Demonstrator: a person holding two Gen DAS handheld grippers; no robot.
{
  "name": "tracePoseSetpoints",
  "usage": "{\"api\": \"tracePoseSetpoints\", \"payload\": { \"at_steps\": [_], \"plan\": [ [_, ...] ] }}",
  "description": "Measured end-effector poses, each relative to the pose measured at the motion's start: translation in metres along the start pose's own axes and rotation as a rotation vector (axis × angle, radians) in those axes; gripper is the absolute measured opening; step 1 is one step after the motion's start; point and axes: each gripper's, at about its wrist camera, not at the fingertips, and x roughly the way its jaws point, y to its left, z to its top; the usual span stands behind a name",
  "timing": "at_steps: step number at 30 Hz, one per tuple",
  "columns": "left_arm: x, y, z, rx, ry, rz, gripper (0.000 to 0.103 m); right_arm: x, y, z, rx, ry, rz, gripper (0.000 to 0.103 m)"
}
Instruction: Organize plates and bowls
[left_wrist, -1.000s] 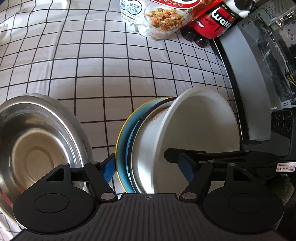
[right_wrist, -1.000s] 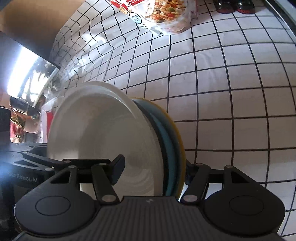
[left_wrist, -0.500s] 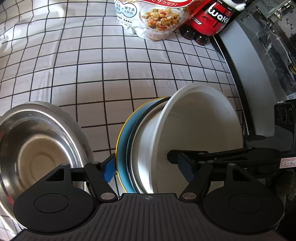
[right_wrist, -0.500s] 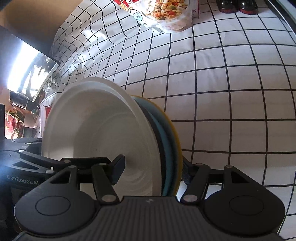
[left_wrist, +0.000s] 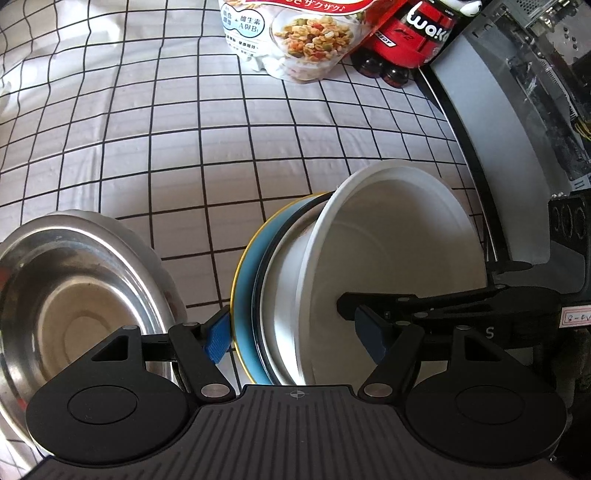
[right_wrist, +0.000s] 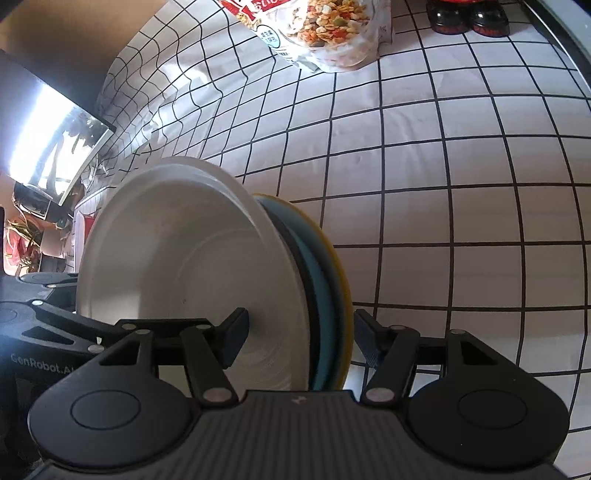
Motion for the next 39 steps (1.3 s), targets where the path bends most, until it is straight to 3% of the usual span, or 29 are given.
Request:
{"api": "tracePoseSetpoints", "payload": {
  "at_steps": [14,31,39],
  "plan": [
    [-0.001,-0.001,0.000,-0.007,-0.022,-0.008,0.074,0.000,0.002,-0.001,-0.005,-0.004,0.004,0.063],
    [0.000,0.010,0.006,-0.094,0.013,-0.061,0.074,0.009,0.004,0.012,0.117,0.110,-0.015,0.061],
    [0.000,0.010,0.005,-0.123,0.034,-0.065,0.074,0.008,0.006,0.010,0.122,0.109,-0.024,0.061]
  ]
}}
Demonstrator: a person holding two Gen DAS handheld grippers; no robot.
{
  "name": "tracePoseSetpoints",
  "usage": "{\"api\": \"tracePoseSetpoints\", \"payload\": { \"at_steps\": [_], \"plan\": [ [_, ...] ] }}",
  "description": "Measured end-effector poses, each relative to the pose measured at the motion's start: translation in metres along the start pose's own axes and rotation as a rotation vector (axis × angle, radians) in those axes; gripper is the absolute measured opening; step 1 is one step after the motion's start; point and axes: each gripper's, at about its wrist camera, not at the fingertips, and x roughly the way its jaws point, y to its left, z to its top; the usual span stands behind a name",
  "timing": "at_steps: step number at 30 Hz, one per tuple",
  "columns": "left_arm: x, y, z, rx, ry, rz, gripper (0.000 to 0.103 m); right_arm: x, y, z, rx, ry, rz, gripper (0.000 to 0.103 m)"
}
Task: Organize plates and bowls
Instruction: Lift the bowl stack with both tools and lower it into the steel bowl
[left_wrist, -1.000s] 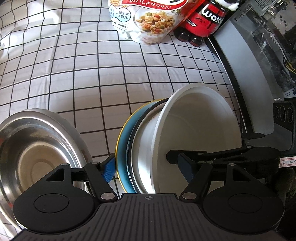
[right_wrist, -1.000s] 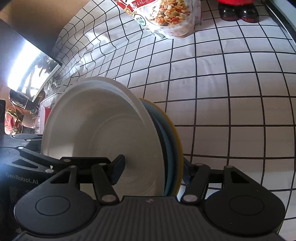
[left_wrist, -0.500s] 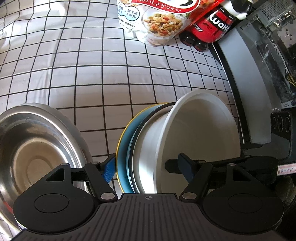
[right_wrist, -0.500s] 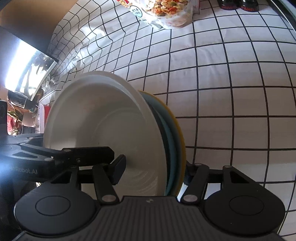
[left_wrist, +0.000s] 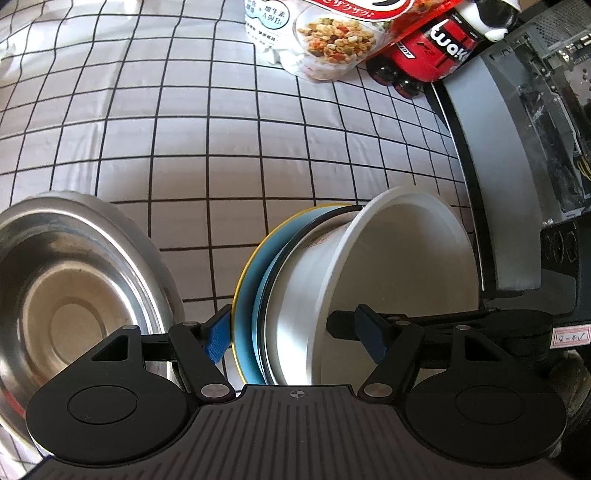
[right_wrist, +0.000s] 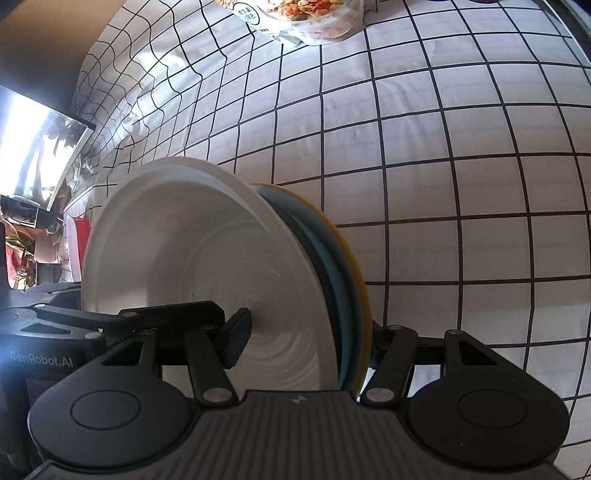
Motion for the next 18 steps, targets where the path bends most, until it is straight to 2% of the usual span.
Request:
{"api": "tracePoseSetpoints", "payload": {
  "at_steps": [10,18],
  "plan": [
    [-0.019,-0.005,-0.002,-0.002,-0.015,-0.004,0.074,-0.014,0.014,0.002,-0.005,-0.004,-0.006,0.061],
    [-0.056,0.006,-0.003,-0.017,-0.021,-0.029,0.074,-0.034,0.050,0.001,-0.020,-0.017,-0.020,0.061]
  ]
}}
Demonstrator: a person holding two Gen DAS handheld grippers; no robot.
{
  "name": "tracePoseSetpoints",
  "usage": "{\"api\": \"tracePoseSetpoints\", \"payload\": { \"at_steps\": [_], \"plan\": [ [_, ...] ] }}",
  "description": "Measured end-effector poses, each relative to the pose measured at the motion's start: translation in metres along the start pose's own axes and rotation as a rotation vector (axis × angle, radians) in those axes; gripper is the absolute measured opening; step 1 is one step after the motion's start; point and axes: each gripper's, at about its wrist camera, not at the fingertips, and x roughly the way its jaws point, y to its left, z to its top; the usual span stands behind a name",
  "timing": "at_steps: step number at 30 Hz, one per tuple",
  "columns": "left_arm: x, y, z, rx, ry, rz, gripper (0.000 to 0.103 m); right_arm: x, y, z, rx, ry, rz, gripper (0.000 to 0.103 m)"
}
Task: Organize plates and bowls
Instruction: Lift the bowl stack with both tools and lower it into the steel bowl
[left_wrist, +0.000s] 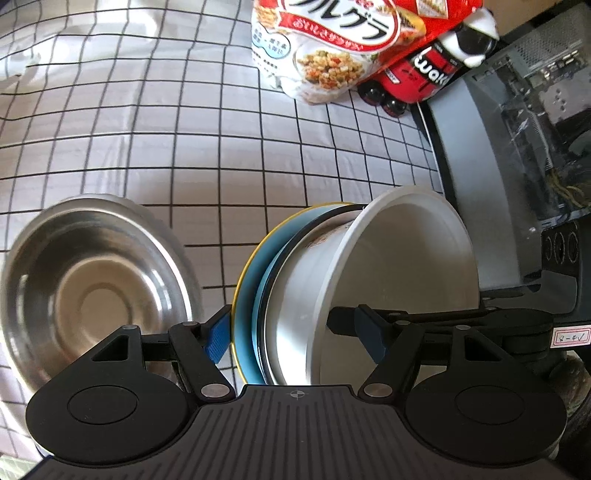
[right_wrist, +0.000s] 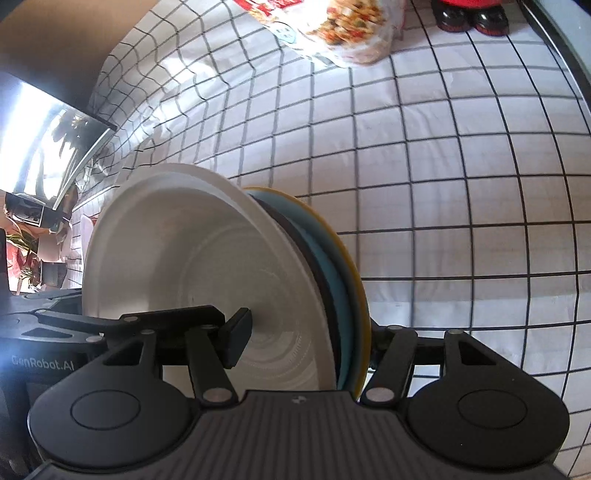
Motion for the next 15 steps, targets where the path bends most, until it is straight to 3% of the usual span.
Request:
{"api": "tracePoseSetpoints", "payload": {
  "at_steps": [7,15],
  "plan": [
    [-0.047,0.027,-0.003,0.004,-0.024,-0.016,0.074,-0.008,0.056,0.000,-0.031,-0.022,0.005,0.061],
    [-0.074,0.098,-0.017,-0.038,-0.030,-0.042,0.074,0.034,0.125,0.004,-0.071,0.049,-0.041,0.061]
  ]
}}
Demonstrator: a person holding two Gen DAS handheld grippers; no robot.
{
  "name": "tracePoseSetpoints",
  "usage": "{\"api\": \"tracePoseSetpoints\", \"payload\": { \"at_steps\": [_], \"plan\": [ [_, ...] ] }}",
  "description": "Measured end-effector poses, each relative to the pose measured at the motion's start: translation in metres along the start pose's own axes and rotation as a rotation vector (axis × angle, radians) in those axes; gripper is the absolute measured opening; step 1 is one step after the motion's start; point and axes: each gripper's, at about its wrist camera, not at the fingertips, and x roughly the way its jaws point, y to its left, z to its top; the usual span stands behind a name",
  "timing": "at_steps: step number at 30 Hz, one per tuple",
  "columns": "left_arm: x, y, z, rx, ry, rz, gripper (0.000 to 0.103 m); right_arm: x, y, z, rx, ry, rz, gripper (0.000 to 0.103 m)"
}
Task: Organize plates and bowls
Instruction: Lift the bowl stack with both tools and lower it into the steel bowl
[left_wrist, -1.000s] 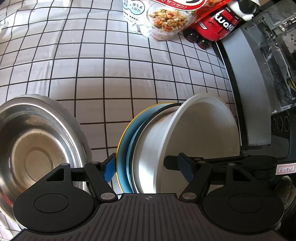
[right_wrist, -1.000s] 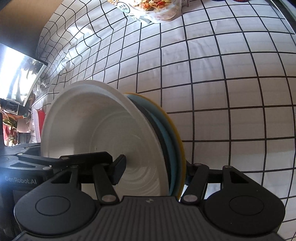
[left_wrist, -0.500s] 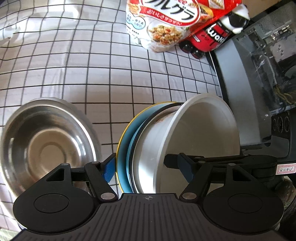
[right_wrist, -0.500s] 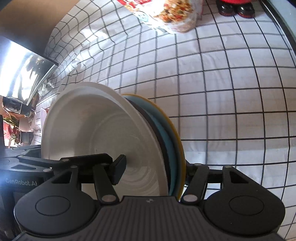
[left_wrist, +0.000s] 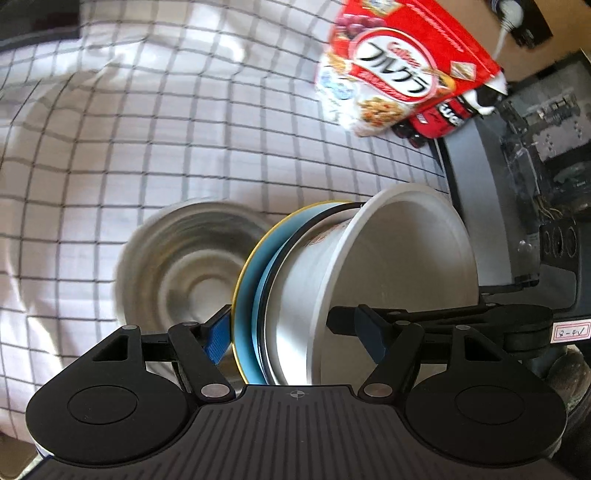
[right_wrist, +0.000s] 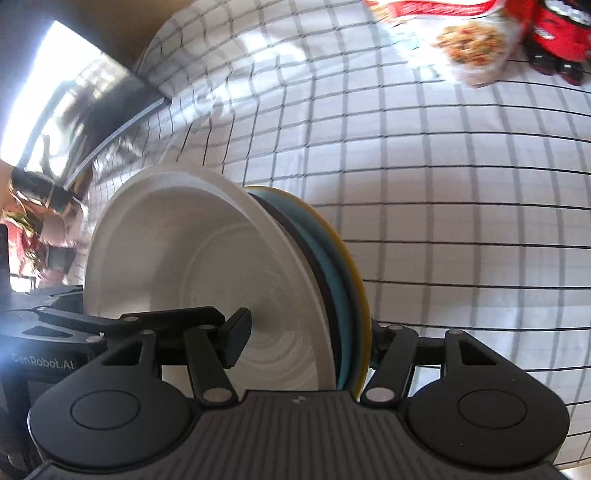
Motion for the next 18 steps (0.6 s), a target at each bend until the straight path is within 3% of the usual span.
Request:
{"api": "tracePoseSetpoints", "payload": {
  "at_steps": [10,18],
  "plan": [
    [0.012,0.082,-0.009,-0.090,0.017,-0.119,0.074,0.053,0.049,0.014,-0.036,0.110,-0.136,0.061],
    [0.029,0.102,-0.008,-0.111,0.042,-0.135,0.074,0.076,0.057,0.022,-0.061,0.159,-0.219,0.061]
  ]
}}
